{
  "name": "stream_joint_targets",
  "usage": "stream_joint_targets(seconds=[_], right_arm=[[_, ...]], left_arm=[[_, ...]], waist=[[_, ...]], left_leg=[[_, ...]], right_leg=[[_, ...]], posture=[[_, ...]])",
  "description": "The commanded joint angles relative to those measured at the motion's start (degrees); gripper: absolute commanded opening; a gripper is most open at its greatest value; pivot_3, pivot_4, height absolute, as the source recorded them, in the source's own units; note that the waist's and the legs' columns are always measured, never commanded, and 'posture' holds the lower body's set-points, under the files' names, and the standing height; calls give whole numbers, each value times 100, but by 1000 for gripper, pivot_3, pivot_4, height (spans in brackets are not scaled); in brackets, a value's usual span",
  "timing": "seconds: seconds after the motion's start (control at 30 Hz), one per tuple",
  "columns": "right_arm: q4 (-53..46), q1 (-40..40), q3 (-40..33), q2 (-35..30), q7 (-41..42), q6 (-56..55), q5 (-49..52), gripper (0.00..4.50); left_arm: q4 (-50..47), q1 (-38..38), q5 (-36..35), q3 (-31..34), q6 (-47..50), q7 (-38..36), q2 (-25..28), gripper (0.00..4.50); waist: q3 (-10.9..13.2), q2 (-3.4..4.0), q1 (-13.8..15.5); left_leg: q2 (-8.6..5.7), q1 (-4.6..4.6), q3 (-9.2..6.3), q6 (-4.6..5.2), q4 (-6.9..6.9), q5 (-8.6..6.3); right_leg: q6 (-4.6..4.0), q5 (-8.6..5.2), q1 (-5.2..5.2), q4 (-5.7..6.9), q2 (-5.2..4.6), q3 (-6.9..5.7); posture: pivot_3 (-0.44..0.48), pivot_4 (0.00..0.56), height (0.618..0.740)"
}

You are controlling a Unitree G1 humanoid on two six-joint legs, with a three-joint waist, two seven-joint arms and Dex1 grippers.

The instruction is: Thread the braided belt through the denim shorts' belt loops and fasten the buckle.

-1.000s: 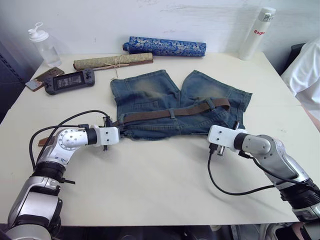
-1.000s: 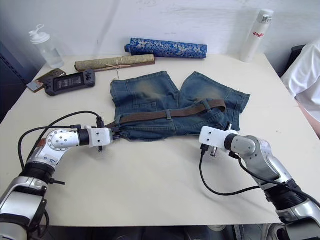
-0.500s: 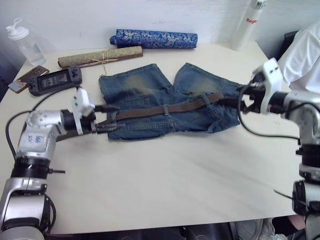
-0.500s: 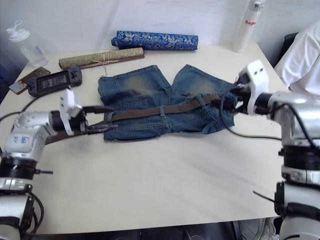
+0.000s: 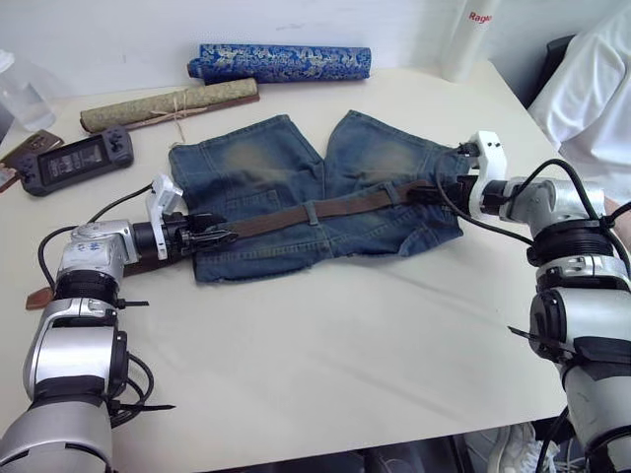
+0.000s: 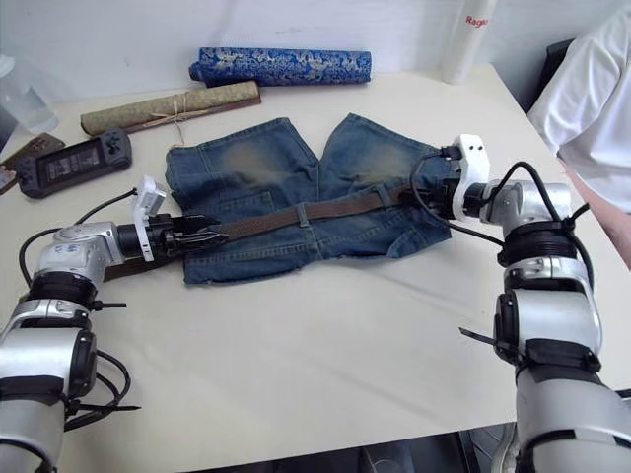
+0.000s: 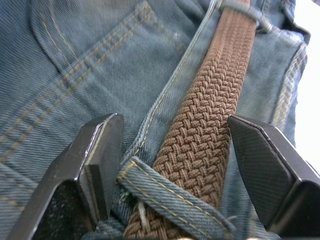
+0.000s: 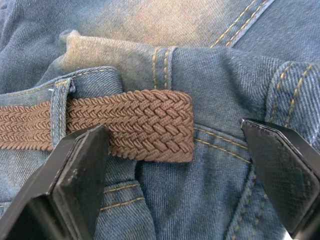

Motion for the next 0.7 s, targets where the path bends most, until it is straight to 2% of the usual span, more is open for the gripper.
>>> stream_joint_targets(seconds=[0.03, 0.3, 0.5, 0.6, 0.63, 0.7], right_arm=[[129, -240, 81, -40, 524, -82, -33, 4444], [-148, -412, 579, -298, 1912, -322, -269, 4444], [474, -617, 524, -48, 1595, -437, -395, 4444], [663, -630, 528, 37, 1499, -498, -462, 4444], [693, -627, 535, 56, 1476, -513, -475, 4218], [713, -594, 529, 101, 1464, -541, -489, 3563]], left_arm=[[285, -150, 184, 93, -94, -107, 63, 3627], [566, -393, 301, 264, 27, -391, 223, 3627], [633, -402, 529, 165, -55, -515, 128, 3627], [654, -405, 630, 136, -112, -576, 77, 3627], [652, -401, 667, 120, -150, -595, 66, 3627], [646, -395, 710, 116, -204, -620, 33, 3081]], waist=[[1, -1, 0], [4, -7, 4], [4, -7, 0], [4, -8, 14], [4, -8, 17], [4, -8, 17]], left_leg=[[0, 1, 5, 1, 6, -1], [0, -1, 16, 0, 52, 2], [1, -4, 18, 0, 58, 2], [1, -44, 20, 0, 89, 2], [0, -69, 22, -1, 105, 2], [0, -92, 34, -2, 121, 3]], right_leg=[[0, 0, -1, 12, -4, 0], [-2, 1, -11, 66, -14, -2], [-2, 1, -13, 88, -15, -2], [-2, 1, -41, 110, -22, -6], [-2, 1, -62, 125, -25, -6], [-2, 1, -89, 145, -31, -5]], posture=[[0, 150, 645], [0, 150, 645], [0, 150, 645], [0, 150, 645], [0, 150, 645], [0, 150, 645]])
